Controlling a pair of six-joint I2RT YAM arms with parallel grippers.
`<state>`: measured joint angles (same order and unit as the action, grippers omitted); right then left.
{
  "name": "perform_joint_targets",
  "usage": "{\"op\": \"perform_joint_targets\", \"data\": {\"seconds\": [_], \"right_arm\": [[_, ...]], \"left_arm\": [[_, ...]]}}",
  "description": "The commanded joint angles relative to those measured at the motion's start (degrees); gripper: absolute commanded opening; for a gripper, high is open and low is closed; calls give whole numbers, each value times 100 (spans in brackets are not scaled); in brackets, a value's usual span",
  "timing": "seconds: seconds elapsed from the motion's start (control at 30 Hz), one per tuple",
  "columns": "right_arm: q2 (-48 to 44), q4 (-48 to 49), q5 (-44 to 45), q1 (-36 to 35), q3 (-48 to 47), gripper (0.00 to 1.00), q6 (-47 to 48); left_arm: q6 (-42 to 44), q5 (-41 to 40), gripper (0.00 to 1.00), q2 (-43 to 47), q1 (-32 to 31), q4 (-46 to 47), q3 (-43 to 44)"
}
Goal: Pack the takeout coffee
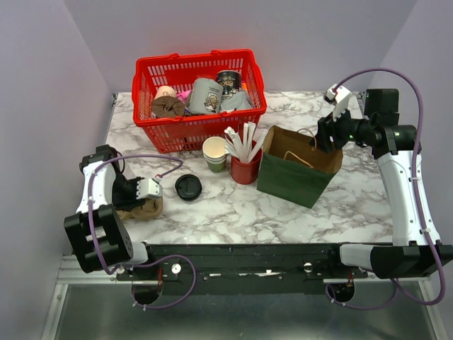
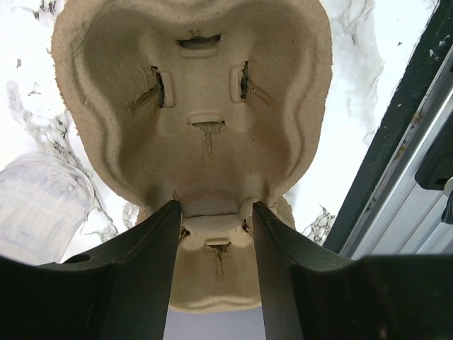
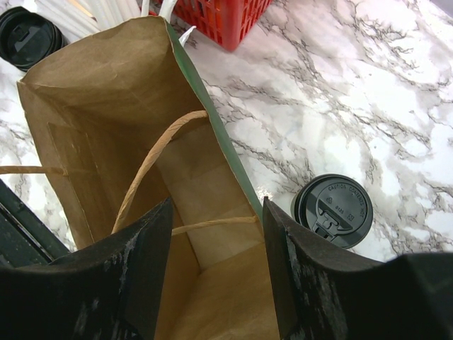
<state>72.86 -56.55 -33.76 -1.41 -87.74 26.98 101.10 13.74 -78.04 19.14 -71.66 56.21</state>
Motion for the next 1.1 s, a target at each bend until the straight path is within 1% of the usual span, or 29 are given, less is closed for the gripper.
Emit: {"op": "perform_joint_targets", "data": {"seconds": [0.0,0.27,0.37,0.53,0.67,0.7,0.8,0.83,1.07], "right_arm": [[26,74,45,27,56,63,-53],[53,109,19,27,65,63,-79],[79,127,18,27,56,63,-79],[123,154,1,18,38,63,-88],[158,162,1,18,3,63,-88],[158,154,1,18,-6,63,-88],[167,136,10,27,-41,63,-79],[167,127,18,27,-50,63,-79],[158,110,-25,27,-102,63,-70]], "left_arm": [[-11,200,54,52,55,99,-83],[-169,322,51,26,55,38,-4],[-196,279,49,17,46,3,-13],[-266,340,40,8,55,-76,22],[-389,446,37,43,55,-111,101],[-389,480,34,52,46,-164,119],[-529,498,29,104,64,-313,276],[-539,498,26,122,64,-357,364],[-477,376,22,421,266,-656,584]]}}
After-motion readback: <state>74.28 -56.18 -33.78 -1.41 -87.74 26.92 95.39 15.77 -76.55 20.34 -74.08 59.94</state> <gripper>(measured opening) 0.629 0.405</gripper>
